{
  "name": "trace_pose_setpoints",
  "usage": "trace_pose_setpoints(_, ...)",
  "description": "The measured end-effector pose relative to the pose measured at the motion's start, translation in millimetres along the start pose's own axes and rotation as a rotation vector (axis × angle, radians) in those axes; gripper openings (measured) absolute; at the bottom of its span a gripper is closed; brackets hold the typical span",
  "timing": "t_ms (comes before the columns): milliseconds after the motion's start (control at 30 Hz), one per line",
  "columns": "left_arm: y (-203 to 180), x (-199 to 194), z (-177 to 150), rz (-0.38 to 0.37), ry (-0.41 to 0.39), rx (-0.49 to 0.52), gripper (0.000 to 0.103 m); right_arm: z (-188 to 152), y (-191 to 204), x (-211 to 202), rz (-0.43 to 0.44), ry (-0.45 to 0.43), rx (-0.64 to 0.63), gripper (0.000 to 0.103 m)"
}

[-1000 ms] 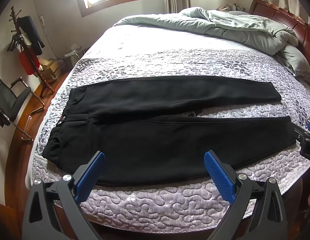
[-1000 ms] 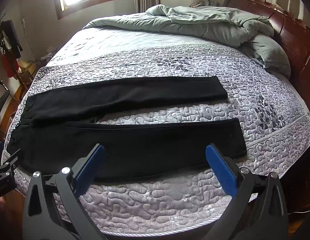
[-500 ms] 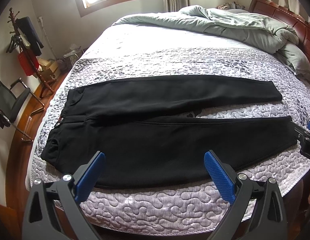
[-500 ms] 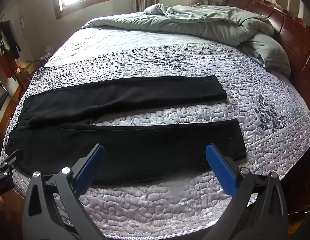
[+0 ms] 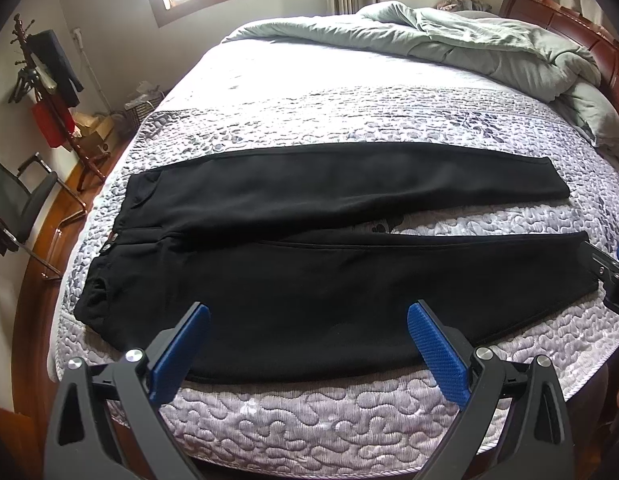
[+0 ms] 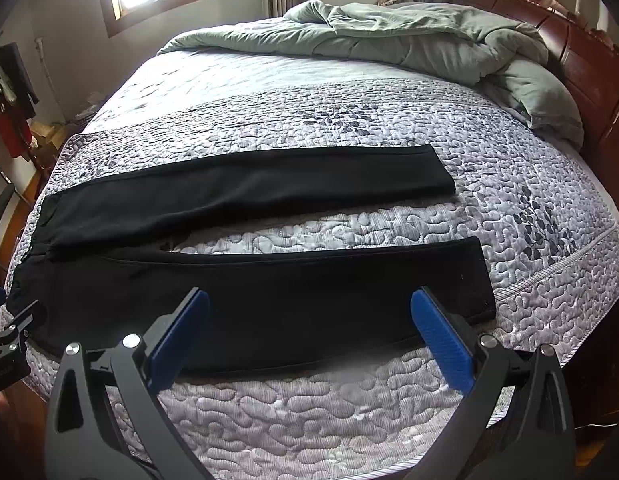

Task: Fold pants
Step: 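Grasp the hem of one pant leg with the right gripper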

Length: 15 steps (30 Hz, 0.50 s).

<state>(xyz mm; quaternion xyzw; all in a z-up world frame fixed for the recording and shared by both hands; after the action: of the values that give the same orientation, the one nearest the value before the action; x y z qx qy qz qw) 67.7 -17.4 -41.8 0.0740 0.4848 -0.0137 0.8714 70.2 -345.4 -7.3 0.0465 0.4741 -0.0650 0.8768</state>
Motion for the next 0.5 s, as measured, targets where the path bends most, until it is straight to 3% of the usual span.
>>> trace_pose_setpoints(300, -11, 29, 6, -0.015, 0.049, 0.024, 0.099, 7, -11, 19, 0.002, 0.009, -0.012, 0.100)
trace_pose_setpoints(433, -14, 66, 36, -0.056, 0.088, 0.071, 0.099, 38, -45, 50, 0.072, 0.022, -0.023, 0.100)
trace_pose_setpoints(500, -14, 82, 58, -0.066, 0.050, 0.083, 0.099, 62, -76, 76, 0.071, 0.048, 0.023, 0.100)
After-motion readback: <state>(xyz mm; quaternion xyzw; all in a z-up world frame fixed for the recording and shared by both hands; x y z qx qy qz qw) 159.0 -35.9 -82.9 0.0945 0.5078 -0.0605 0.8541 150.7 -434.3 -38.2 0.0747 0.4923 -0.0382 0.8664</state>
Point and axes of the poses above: each gripper's, at about its wrist camera, not at the fingertips, and x roughly the way its jaws point, y to its left, z to its top, the point moved 1 cm from there along x, roughly the way its jaws point
